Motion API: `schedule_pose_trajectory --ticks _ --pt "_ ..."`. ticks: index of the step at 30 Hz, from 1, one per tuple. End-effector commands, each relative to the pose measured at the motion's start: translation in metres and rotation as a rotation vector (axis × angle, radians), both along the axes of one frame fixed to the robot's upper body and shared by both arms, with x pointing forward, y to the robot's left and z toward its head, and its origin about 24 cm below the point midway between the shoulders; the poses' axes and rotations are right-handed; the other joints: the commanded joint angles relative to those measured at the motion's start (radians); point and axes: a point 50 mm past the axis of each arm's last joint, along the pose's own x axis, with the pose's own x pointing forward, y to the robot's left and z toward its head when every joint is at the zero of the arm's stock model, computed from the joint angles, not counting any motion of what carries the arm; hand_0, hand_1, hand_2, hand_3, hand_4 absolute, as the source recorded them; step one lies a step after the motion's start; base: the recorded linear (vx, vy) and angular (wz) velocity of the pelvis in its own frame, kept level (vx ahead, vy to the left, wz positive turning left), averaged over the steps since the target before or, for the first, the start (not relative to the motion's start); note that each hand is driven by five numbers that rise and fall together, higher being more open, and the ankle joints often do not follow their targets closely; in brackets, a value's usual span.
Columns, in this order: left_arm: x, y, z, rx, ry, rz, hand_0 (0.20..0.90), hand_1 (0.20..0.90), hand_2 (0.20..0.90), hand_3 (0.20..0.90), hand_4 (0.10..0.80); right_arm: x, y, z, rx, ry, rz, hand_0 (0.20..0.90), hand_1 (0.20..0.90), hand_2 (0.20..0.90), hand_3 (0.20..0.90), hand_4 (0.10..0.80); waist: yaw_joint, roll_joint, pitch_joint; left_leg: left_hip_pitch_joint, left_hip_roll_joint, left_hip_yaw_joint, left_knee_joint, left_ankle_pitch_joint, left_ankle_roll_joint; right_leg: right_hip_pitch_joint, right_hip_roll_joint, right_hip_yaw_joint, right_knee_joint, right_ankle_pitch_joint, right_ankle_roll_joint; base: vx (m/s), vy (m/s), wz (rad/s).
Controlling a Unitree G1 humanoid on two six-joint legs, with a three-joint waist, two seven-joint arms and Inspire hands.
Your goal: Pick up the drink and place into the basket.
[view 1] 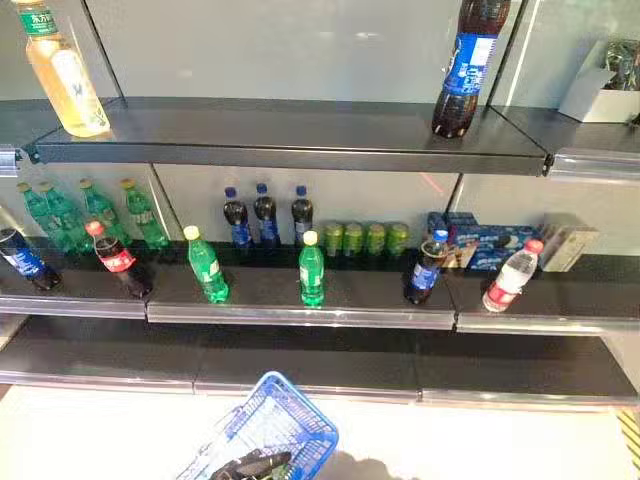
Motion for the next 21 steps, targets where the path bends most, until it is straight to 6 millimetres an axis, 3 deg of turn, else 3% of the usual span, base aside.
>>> schedule_pose_trajectory --ticks 1,21 --pt "0.0036 0.0307 0.0085 0.086 -0.017 -0.103 0.300 0.300 0.300 0.200 0.100 0.0341 0.0054 0.0024 0.008 -0.088 0.012 0.900 0.900 0.900 0.900 0.800 0.023 -0.008 0.043 -0.061 -0.092 0.004 0.000 0.002 0.062 0.070 -0.002 -0.004 0.065 -0.117 0.053 0.000 0.000 0.00" --pt "0.0006 0.0294 0.0076 0.081 -0.020 -0.096 0.300 0.300 0.300 0.200 0.100 0.0309 0.0080 0.0011 0.010 -0.073 0.012 0.900 0.900 0.900 0.900 0.800 0.026 -0.013 0.046 -0.057 -0.091 0.008 0.000 0.000 0.062 0.074 -0.002 -0.011 0.063 -0.117 0.054 0.000 0.000 0.00"
